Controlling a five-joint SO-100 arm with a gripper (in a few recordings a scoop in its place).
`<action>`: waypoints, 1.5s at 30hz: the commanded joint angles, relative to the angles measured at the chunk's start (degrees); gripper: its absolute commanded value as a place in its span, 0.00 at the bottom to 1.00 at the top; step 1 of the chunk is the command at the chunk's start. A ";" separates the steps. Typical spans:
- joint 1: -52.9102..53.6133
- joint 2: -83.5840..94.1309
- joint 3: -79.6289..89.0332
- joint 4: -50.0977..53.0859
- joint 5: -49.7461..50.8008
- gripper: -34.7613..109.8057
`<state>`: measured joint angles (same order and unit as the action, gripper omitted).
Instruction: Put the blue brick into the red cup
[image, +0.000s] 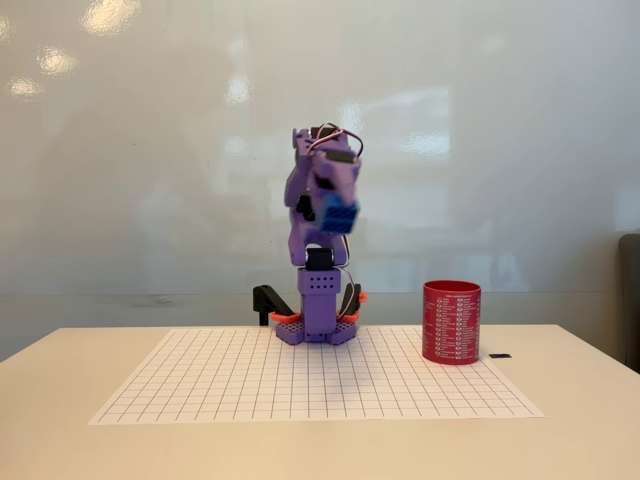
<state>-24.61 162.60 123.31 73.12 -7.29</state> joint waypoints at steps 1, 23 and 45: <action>-17.93 2.20 -4.48 7.47 4.83 0.23; -54.67 -14.68 5.80 -8.35 15.64 0.24; -49.04 -12.83 12.92 -10.90 13.62 0.58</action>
<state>-72.95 147.57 136.93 61.88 5.62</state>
